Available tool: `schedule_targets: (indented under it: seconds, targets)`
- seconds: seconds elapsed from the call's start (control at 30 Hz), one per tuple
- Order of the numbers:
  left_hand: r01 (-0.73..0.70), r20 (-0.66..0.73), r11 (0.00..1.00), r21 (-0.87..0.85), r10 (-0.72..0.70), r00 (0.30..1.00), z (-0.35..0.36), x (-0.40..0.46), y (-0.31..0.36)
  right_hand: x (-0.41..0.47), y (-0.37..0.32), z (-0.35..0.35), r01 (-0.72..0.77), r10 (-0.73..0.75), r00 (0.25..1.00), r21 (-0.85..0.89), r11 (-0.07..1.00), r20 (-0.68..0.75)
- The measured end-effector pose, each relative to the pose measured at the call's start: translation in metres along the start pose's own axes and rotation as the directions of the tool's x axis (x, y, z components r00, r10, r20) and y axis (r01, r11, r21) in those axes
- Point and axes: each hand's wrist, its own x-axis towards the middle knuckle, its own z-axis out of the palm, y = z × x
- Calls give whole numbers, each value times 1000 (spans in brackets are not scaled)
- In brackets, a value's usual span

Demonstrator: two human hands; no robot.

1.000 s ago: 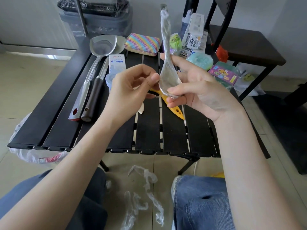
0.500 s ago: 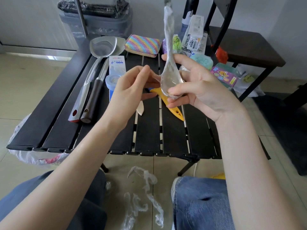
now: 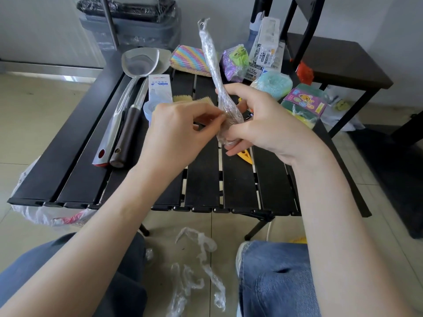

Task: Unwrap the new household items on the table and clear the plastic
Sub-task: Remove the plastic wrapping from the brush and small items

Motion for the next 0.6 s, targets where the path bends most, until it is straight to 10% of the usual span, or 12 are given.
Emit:
schedule_targets:
  seconds: [0.2,0.6]
  targets:
    - [-14,11,1000,-15,14,1000,5,-3,-2,0,0,-2,-11,10,1000,-42,999,-8]
    - [499,307,753,-428,-398,865,-2,4,3,-3,2,-16,-33,32,996,10,999,81]
